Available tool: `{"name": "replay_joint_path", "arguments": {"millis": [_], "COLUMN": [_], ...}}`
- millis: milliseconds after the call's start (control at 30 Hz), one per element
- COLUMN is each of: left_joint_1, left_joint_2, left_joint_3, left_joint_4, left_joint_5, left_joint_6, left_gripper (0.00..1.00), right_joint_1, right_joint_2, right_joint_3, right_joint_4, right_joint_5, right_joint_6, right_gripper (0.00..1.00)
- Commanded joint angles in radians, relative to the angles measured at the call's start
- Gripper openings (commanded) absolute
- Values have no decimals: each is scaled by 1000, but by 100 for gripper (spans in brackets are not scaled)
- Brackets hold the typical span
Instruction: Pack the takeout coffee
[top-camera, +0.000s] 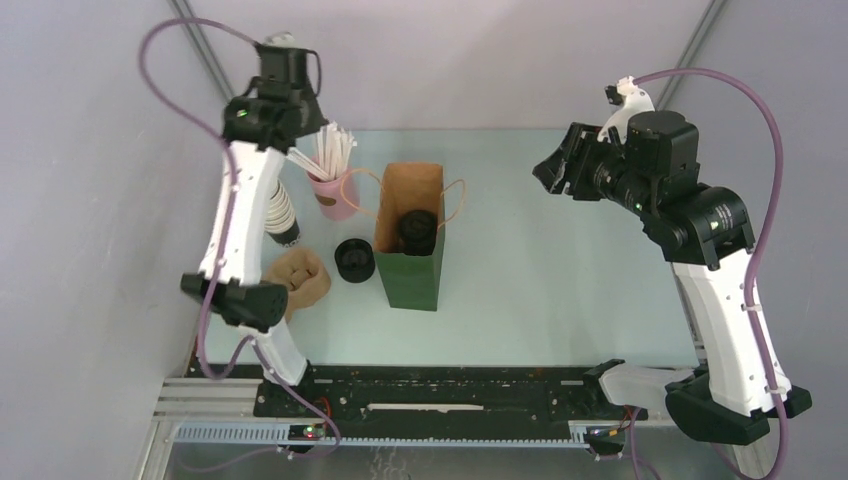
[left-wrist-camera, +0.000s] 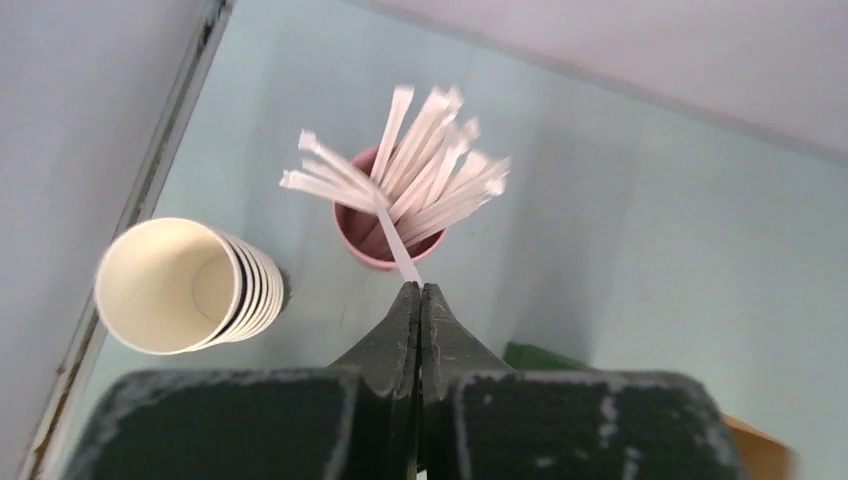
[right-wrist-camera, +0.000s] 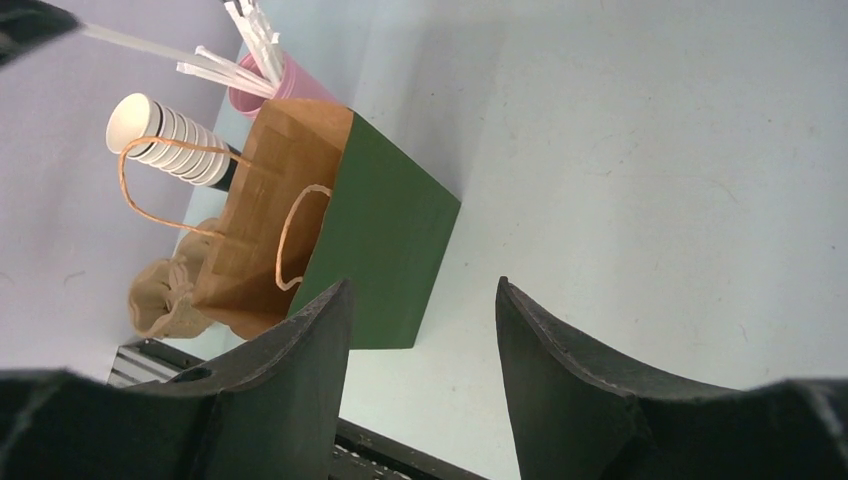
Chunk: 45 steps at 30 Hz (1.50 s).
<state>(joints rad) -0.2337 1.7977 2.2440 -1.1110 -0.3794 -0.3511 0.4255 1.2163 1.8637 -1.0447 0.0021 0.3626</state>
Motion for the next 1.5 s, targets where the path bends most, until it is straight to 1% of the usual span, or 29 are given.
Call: {"name": "replay_joint_path", "arguments": {"millis": [0,67,133,233,300,400,500,567,667,733,800,900,933,967,1000,1033,1100,1133,1167,1200,1233,1367,1467], "left_joint_1": [-4,-5,-6,-30,-58,-128,-225,-275,-333,-354,-359,-362,-363,-362,-362,-362,-361,-361,-361,-361,-360,-360,-360], "left_joint_2": [-173,-258,-343,-458,-504,-534,-559,-577,-610,-614,-607,-619,-633,-647,-653,-656,-656,-658,-661,-669,-679,-730,-802], "left_joint_3": [164,157,114,-2,-29,-36,-72,-120,-211,-254,-302,-400,-443,-483,-506,-511,-502,-495,-480,-463,-441,-326,-264], "left_joint_4": [-71,-39,21,133,175,171,117,78,85,85,86,128,167,192,200,201,186,177,163,149,136,101,96], "left_joint_5": [70,206,314,410,439,430,356,312,240,198,188,222,242,249,251,259,276,283,282,272,262,248,261], "left_joint_6": [-84,-113,-163,-232,-256,-258,-228,-225,-207,-191,-185,-205,-209,-217,-222,-219,-211,-207,-200,-194,-192,-161,-126], "left_gripper": [0,0,0,0,0,0,0,0,0,0,0,0,5,16,30,41,58,65,70,75,78,86,92], "right_joint_1": [-5,-4,-5,-5,-5,-5,-5,-5,-5,-5,-5,-5,-5,-5,-5,-5,-5,-4,-5,-5,-5,-5,-5], "right_joint_2": [-32,-45,-59,-83,-100,-128,-163,-184,-217,-239,-259,-286,-294,-302,-316,-326,-341,-348,-352,-353,-351,-351,-371], "right_joint_3": [-26,-43,-59,-83,-96,-115,-131,-134,-134,-133,-124,-100,-89,-83,-80,-78,-74,-73,-70,-59,-48,3,23], "right_joint_4": [66,77,85,95,102,106,104,94,72,57,36,-1,-15,-23,-29,-32,-39,-42,-47,-54,-61,-95,-105], "right_joint_5": [-25,-23,-18,-12,-7,-2,26,39,51,61,73,90,96,96,90,83,65,53,40,22,13,8,-43], "right_joint_6": [-16,-14,-13,-11,-9,-5,-3,0,7,10,13,23,30,35,42,51,71,75,76,75,71,44,5], "right_gripper": [63,63,63,63,63,63,63,63,63,63,63,63,63,64,65,67,70,75,85,97,99,100,100]}}
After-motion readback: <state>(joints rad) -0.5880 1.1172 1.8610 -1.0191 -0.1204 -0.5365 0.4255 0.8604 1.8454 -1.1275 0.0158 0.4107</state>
